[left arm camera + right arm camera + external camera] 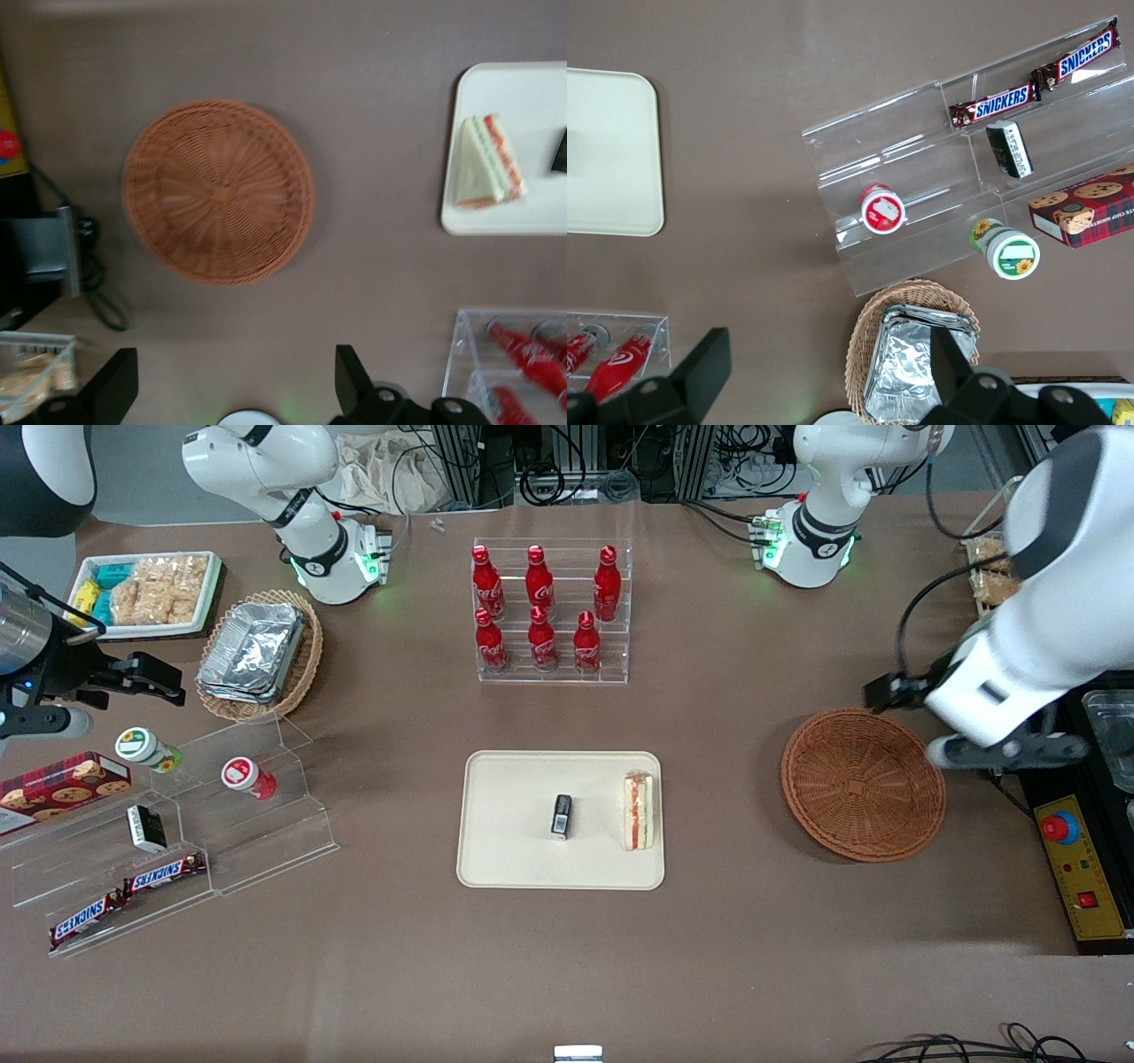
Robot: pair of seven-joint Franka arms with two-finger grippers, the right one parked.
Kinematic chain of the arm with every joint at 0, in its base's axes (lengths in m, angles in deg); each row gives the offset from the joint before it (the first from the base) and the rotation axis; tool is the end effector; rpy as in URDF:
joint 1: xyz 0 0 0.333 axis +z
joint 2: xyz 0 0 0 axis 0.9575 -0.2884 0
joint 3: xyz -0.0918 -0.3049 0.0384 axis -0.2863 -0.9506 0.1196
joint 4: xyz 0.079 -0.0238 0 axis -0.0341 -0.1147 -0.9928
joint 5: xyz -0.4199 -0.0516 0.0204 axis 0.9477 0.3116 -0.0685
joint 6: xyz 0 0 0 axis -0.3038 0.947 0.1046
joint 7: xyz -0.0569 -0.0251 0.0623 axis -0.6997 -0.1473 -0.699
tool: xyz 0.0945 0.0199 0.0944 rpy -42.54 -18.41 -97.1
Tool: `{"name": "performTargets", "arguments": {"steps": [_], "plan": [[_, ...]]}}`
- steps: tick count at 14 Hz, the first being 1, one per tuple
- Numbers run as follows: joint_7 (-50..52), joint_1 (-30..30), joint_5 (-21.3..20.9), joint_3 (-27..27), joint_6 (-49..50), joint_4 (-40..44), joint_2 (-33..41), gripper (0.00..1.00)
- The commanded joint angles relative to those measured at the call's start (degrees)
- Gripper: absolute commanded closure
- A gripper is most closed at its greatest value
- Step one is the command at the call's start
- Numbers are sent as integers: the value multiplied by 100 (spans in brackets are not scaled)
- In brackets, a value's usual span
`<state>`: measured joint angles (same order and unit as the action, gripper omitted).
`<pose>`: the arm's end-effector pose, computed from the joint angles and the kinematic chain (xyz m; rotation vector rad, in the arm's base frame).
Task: Place sandwich from basket to tray
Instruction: 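Open the left gripper and raise it back beside the basket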
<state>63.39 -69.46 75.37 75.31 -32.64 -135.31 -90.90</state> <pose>0.6000 -0.0972 0.5926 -3.0994 0.0701 0.1756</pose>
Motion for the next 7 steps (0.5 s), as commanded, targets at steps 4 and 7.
{"name": "performTargets", "arguments": {"steps": [4, 7], "plan": [[-423, -88, 473, 674, -101, -857, 1076, 0], [-397, -88, 482, 667, -66, -814, 1041, 0]]}}
